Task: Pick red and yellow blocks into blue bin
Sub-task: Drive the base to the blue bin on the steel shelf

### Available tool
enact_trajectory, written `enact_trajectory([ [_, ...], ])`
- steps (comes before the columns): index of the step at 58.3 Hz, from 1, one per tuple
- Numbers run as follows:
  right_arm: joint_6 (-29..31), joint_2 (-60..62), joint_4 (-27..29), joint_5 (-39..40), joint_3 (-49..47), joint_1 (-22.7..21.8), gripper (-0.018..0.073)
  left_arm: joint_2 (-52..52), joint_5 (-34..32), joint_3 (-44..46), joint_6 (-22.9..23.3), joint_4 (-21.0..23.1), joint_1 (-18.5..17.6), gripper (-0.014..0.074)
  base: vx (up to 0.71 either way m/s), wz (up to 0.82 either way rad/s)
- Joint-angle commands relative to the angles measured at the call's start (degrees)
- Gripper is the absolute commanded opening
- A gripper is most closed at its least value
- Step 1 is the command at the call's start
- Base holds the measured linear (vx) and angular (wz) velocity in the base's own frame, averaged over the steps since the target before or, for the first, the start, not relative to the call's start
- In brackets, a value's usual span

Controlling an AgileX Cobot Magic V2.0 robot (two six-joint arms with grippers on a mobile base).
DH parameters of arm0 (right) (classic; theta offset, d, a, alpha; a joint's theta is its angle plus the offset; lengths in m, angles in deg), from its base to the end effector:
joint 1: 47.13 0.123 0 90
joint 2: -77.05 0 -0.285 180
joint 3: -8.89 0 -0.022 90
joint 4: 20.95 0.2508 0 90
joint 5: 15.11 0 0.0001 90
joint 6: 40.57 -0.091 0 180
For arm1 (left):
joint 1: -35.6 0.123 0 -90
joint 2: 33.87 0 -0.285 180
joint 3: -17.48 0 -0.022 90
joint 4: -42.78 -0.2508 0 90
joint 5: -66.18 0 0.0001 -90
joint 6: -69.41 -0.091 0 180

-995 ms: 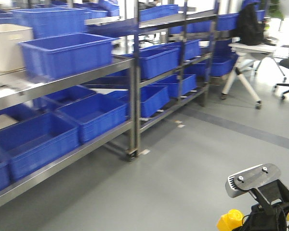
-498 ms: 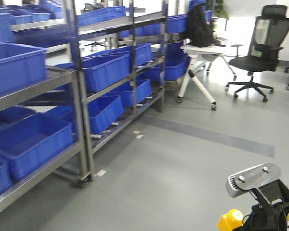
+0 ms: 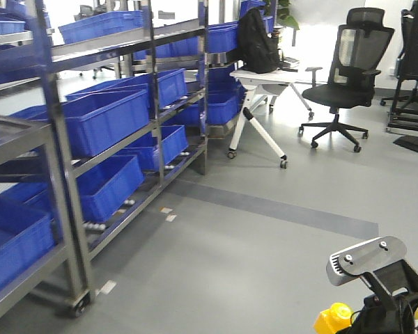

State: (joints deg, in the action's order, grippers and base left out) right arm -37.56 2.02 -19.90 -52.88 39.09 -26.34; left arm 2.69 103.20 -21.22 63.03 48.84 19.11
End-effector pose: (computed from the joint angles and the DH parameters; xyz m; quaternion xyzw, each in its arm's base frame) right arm 0.2136 0.0822 0.2809 -0.1906 0.9290 0.0566 0.3123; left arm 0.0867 -0.0317 0.3436 0.1474 0.8162 -0.0988 0.5498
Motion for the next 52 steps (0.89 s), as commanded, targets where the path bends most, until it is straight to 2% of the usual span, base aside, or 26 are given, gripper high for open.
enact_trajectory([
  [1,0.5,1.0,-0.4,3.1,-1.5,-0.2,0.0271,0.6,-4.8,1.4,0.3,0.7,-0.5,0.0237,0.48,-0.15],
  [33,0.5,1.0,-0.4,3.1,-1.5,-0.2,0.0271,0.6,-4.8,1.4,0.3,0.7,-0.5,0.0237,0.48,-0.16],
  [52,0.5,1.0,-0.4,3.0,-1.5,-0.2,0.0271,0.6,-4.8,1.4,0.3,0.7,-0.5,0.0237,0.45,0.08],
])
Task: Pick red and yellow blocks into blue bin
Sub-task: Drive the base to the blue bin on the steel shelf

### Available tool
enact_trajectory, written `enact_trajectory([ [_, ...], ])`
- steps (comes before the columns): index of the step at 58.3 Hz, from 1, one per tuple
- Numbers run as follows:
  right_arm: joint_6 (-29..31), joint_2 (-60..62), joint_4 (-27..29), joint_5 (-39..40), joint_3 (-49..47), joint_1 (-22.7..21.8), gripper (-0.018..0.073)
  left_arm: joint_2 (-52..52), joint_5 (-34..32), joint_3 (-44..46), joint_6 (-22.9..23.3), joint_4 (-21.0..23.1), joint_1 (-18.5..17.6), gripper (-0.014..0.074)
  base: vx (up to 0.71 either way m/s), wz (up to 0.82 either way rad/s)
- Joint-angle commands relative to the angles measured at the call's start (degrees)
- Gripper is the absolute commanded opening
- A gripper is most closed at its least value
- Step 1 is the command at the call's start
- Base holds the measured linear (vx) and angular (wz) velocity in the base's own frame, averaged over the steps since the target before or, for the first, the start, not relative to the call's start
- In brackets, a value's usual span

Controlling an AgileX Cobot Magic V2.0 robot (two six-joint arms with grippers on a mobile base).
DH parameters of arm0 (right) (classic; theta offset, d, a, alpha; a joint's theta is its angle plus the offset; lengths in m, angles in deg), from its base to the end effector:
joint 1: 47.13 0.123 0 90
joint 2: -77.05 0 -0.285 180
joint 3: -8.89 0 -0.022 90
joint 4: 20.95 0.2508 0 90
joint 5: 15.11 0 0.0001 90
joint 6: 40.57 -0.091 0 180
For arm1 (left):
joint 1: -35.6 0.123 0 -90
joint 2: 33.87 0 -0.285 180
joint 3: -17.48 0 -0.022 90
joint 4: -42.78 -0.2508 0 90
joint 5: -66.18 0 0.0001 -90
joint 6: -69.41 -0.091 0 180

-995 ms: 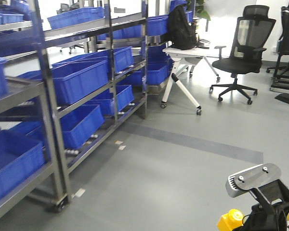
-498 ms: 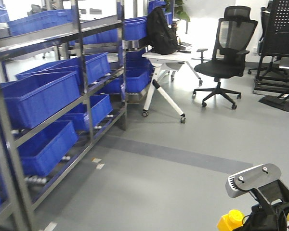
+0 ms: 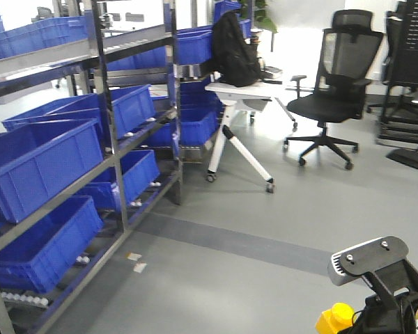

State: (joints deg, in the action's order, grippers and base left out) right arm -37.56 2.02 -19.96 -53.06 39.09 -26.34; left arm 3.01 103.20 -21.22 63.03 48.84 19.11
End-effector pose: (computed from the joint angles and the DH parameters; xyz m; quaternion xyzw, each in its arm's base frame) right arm 0.2134 0.0820 0.2808 -0.1910 0.9294 0.0559 0.3109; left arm 0.0879 -0.0321 0.3430 0.1476 0.8178 -0.0985 0.5475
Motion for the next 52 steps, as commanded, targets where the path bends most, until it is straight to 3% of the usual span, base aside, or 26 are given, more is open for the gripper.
enact_trajectory([
  [1,0.5,1.0,-0.4,3.2,-1.5,-0.2,0.0271,0.3,-4.8,1.4,0.3,0.7,-0.5,0.0237,0.44,0.24],
  [52,0.5,1.0,-0.4,3.1,-1.5,-0.2,0.0271,0.7,-4.8,1.4,0.3,0.7,-0.5,0.0237,0.37,0.33],
])
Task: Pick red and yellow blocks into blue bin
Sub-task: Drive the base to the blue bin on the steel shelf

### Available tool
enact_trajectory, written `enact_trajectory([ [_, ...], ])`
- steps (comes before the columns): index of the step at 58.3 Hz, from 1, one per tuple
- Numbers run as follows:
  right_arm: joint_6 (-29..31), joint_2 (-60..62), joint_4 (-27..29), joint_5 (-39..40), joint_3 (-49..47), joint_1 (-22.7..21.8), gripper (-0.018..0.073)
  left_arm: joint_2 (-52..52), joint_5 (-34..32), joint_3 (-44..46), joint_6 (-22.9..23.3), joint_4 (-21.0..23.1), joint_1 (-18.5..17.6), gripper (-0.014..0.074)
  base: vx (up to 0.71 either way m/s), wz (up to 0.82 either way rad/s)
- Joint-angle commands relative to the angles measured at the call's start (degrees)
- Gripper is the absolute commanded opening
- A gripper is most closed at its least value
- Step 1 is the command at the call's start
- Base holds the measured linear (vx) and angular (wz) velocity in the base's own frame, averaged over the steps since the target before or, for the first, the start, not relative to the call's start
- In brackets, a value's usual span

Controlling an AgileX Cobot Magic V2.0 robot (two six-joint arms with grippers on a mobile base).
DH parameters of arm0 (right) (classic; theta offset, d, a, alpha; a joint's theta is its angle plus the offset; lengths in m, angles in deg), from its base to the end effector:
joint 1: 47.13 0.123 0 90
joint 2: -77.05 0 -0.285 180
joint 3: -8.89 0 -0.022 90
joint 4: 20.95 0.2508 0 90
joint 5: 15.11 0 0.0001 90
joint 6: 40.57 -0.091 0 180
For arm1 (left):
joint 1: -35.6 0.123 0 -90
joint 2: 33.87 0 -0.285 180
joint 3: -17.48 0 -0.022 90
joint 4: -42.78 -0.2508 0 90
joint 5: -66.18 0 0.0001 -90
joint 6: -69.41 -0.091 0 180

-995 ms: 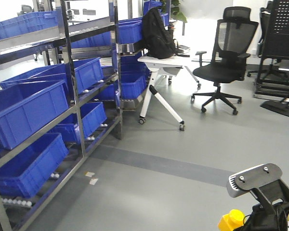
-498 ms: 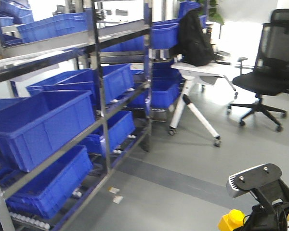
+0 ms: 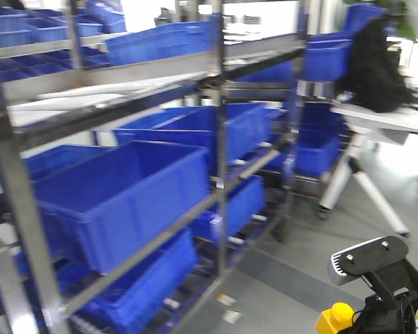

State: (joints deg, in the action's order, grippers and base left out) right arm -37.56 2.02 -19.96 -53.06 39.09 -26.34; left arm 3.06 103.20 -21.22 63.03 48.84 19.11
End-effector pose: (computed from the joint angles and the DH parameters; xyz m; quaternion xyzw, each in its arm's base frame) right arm 0.2134 0.0820 0.2808 -0.1910 0.9294 0.0559 0.3109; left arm 0.0880 -0.0321 0.3430 0.1476 0.8180 -0.0985 0.5472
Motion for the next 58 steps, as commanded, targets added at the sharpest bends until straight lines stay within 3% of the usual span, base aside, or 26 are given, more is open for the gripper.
enact_trajectory([
  [1,0.5,1.0,-0.4,3.1,-1.5,-0.2,0.0271,0.7,-4.8,1.4,0.3,0.7,-0.5,0.0237,0.23,0.58],
  [58,0.5,1.0,-0.4,3.0,-1.5,-0.2,0.0271,0.6,-4.8,1.4,0.3,0.7,-0.5,0.0237,0.13,0.69],
])
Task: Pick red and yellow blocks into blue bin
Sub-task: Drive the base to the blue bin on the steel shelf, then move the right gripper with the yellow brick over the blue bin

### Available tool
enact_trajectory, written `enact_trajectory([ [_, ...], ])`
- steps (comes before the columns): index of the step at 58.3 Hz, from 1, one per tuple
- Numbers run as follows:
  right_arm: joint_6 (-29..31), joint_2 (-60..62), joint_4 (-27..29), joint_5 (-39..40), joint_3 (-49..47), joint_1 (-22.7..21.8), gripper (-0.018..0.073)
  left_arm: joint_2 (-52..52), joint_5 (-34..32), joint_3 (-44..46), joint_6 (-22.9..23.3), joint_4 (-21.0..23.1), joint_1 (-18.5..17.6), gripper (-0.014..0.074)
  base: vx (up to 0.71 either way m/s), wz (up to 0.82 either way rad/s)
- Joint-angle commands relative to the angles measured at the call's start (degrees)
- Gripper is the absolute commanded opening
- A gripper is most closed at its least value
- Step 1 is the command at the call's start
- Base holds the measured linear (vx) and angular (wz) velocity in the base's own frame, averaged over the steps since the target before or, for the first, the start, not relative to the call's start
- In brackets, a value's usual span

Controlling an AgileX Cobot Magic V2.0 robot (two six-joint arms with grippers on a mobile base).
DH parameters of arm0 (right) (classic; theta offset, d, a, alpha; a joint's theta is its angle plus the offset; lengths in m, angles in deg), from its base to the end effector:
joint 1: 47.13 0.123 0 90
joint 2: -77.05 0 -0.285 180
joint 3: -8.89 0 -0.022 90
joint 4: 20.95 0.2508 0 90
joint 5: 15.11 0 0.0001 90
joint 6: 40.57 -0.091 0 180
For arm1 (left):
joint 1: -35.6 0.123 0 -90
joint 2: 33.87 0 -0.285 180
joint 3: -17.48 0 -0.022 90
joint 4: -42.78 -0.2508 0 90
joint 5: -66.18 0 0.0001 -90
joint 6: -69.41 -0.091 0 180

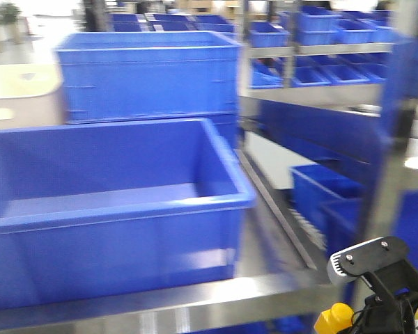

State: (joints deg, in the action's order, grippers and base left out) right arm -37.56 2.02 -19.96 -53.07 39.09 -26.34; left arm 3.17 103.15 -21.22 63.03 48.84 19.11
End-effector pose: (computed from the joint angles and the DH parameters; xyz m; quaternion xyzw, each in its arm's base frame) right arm 0.2134 0.0820 0.2808 -0.1910 0.9294 0.0559 0.3108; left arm 0.0885 -0.0322 0.3428 0.1476 0.8183 -0.0984 0.5467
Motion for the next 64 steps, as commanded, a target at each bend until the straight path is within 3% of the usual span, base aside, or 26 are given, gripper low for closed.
enact_trajectory([
  [1,0.5,1.0,-0.4,3.0,-1.5,-0.2,0.0271,0.5,-4.7,1.4,0.3,0.7,-0.5,0.0237,0.08,0.63],
  [22,0.5,1.0,-0.4,3.1,-1.5,-0.2,0.0271,0.5,-4.7,1.4,0.3,0.7,-0.5,0.0237,0.06,0.41],
  [64,0.5,1.0,-0.4,3.1,-1.5,-0.2,0.0271,0.5,-4.7,1.4,0.3,0.7,-0.5,0.0237,0.02,0.06],
])
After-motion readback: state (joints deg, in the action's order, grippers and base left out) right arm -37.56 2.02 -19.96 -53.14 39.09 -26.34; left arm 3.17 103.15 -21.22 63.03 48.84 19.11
